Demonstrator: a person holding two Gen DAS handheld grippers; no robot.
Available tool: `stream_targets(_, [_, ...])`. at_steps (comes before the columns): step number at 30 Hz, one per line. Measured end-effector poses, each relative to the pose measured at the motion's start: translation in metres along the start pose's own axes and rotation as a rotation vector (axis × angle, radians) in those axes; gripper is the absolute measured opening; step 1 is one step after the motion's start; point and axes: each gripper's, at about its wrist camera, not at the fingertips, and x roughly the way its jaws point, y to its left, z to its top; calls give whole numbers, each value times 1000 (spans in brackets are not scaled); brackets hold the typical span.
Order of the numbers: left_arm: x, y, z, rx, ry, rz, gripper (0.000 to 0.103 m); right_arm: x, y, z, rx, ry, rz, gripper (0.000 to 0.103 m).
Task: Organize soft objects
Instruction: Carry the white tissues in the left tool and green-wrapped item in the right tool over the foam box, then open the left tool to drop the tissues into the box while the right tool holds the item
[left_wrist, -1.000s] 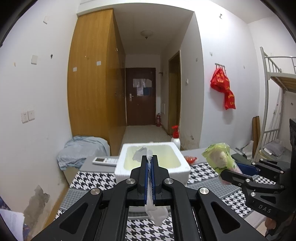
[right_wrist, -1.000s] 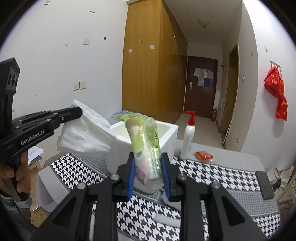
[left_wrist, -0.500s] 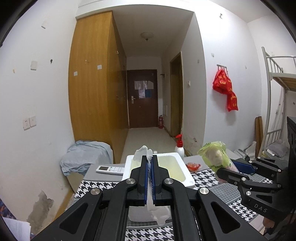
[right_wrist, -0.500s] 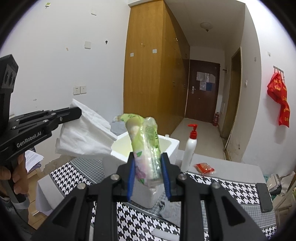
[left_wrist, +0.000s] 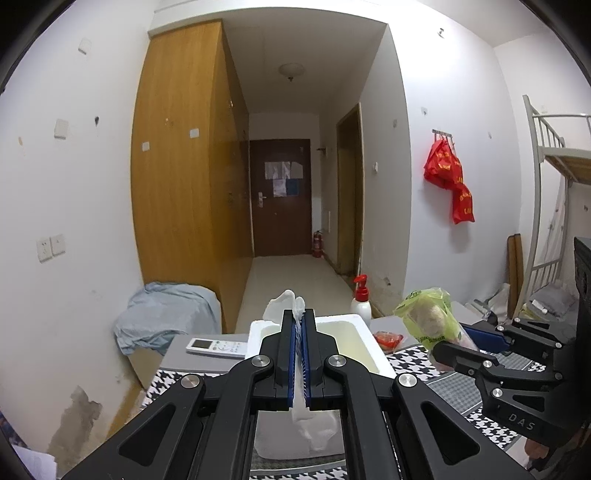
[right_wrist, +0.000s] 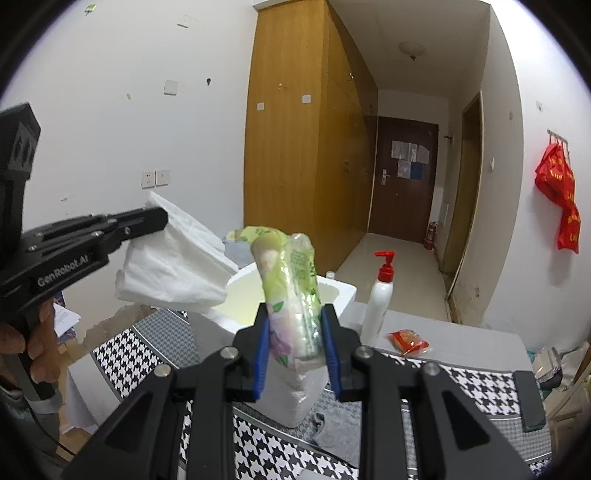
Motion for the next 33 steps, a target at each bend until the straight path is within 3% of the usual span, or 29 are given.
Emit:
stream_targets(10, [35, 2, 4, -14, 33, -27, 3, 18, -3, 3, 0, 25, -2, 31])
stream_targets(33, [114, -1, -19, -14, 194, -42, 3, 49, -23, -2, 35, 82, -28, 31])
